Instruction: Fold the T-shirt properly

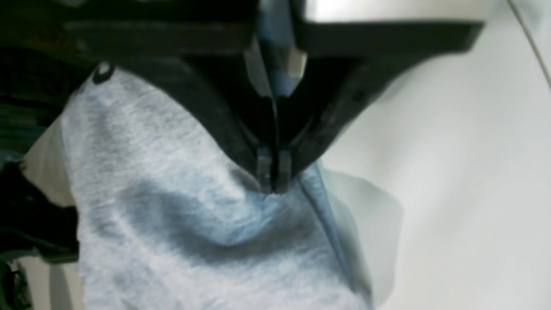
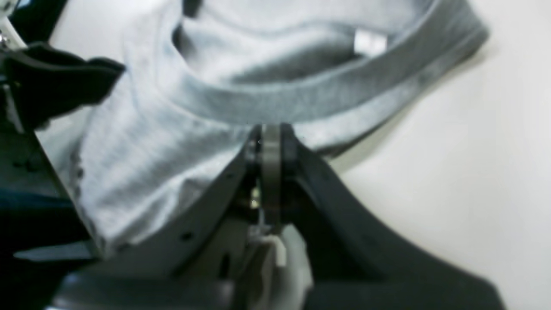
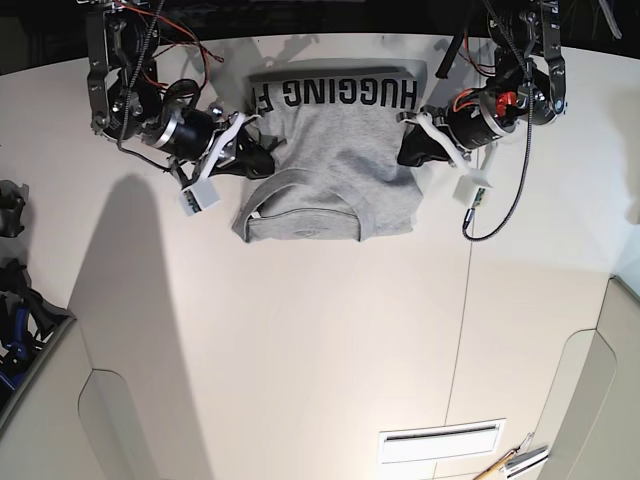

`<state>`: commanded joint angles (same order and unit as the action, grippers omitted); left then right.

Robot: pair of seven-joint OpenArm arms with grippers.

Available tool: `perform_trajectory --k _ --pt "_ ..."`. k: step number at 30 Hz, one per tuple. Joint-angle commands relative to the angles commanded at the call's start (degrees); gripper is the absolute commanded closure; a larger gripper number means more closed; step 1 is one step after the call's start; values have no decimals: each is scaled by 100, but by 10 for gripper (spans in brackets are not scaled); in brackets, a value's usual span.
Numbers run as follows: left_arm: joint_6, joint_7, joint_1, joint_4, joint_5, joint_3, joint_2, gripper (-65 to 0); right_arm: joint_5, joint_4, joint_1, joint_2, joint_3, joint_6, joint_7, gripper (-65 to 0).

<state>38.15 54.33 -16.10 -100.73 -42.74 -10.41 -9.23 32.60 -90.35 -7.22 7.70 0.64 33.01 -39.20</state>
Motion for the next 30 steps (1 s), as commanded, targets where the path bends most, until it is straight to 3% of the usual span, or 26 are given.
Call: perform_trajectory --k 6,9,13,17,25,30 --pt "-24 -164 236 4 387 0 0 0 -28 640 708 -122 -109 0 -33 0" --pt "-177 -164 295 4 439 -15 -7 0 -24 699 876 -122 -109 0 -144 0" --pt "-146 -157 299 -149 365 -94 -94 0 -26 632 953 -105 -79 0 -374 0" --pt "-146 -48 -44 -951 212 -595 -125 0 48 -39 634 31 267 0 -531 0" --pt "48 258 -1528 -2129 -173 -1523 -122 0 918 -1773 -778 916 846 4 -914 0" --pt "46 317 -2933 -2312 -138 -1554 -101 0 1690 -1937 -1803 1764 861 72 -1281 0"
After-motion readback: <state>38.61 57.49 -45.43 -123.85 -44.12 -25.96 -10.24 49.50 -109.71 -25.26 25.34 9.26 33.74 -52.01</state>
